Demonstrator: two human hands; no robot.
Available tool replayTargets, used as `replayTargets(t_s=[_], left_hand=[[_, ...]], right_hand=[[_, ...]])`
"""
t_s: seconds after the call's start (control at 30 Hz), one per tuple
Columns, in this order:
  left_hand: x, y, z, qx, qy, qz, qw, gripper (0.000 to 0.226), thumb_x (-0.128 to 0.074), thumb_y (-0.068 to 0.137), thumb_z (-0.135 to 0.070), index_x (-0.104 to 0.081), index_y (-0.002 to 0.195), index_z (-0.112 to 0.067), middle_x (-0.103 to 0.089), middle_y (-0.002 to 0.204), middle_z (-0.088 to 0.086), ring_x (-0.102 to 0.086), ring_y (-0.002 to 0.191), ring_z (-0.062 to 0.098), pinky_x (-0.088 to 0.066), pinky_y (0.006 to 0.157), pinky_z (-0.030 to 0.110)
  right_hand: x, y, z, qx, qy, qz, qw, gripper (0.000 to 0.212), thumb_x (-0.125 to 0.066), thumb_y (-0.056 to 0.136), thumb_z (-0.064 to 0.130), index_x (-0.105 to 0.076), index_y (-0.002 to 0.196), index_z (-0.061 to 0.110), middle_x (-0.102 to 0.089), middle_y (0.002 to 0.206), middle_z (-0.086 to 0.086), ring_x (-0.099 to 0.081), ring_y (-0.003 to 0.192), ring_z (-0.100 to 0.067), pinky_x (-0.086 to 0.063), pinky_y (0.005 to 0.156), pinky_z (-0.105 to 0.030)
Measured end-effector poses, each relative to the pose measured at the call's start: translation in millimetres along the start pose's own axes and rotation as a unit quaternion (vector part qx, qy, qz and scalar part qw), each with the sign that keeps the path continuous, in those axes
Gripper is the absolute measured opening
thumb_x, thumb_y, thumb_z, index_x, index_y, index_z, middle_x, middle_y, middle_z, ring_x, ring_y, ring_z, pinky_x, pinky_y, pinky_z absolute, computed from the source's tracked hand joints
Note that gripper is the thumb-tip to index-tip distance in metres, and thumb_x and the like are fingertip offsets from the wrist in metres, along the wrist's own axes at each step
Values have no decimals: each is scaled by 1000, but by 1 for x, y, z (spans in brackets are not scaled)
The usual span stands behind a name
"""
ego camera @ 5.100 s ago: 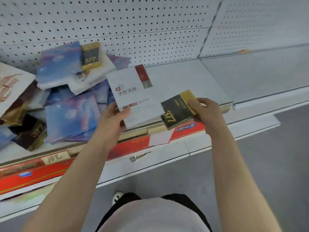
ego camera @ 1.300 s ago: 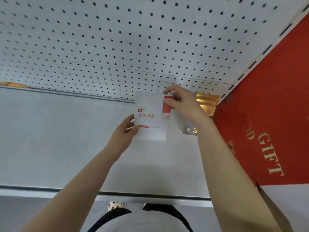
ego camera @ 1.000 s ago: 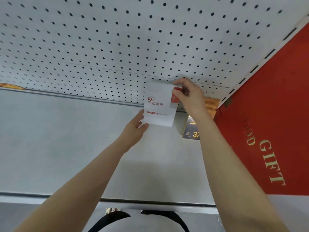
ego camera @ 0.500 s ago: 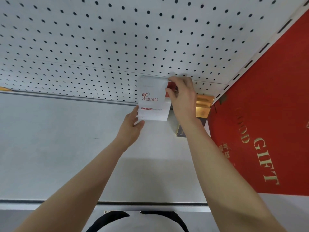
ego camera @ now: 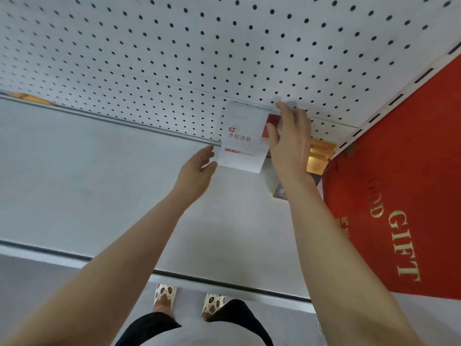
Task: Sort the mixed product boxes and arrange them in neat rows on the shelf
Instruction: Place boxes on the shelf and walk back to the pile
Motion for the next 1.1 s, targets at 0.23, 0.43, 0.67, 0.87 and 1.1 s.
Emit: replayTargets(t_s=[0.23, 0.43, 0.67, 0.87, 1.1], left_hand=[[77, -71, 26, -20, 26, -113, 993, 24, -53, 97, -14, -65, 115, -25, -69, 110, -8, -63, 103, 5, -44, 86, 14], [181, -166, 83, 10, 20, -230, 973, 22, -53, 96, -14, -67, 106, -27, -71, 102, -11, -64, 93, 1, -45, 83, 11], [343, -307, 188, 76, -6, -364, 928, 25, -55, 96, -14, -65, 102, -35, -69, 95, -19, -65, 91, -1, -48, 85, 15], [468, -424, 280, 148, 2, -445, 883, 22, -54, 96, -14, -66, 106, -29, -71, 95, -11, -66, 92, 4, -50, 86, 22], [561, -506, 352, 232, -55, -519, 821, 23, -52, 96, -14, -67, 110, -26, -70, 98, -11, -64, 93, 2, -42, 77, 3]], right_hand=[[-31, -72, 50, 27, 57, 45, 997, 33, -51, 99, 19, -55, 129, 7, -58, 121, -15, -54, 111, -30, -37, 93, -31], [-98, -167, 154, 72, 121, 198, 970, 31, -42, 104, 24, -55, 129, 11, -58, 120, -10, -56, 107, -25, -49, 89, -42], [-154, -284, 353, 216, 185, 280, 917, 37, -39, 100, 31, -62, 120, 9, -64, 110, -10, -58, 99, -27, -46, 85, -36], [-213, -397, 513, 287, 206, 387, 852, 37, -38, 101, 35, -59, 124, 14, -62, 115, -7, -58, 105, -25, -48, 89, -36], [-257, -481, 655, 387, 188, 465, 774, 33, -45, 103, 26, -56, 131, 12, -61, 125, -6, -53, 115, -23, -43, 95, -32]])
Point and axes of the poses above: each hand's wrist, its own y-axis towards the middle knuckle, its own x-axis out of the back of the hand, z = x × y, the point moved 10 cm from there along y, towards the middle knuckle
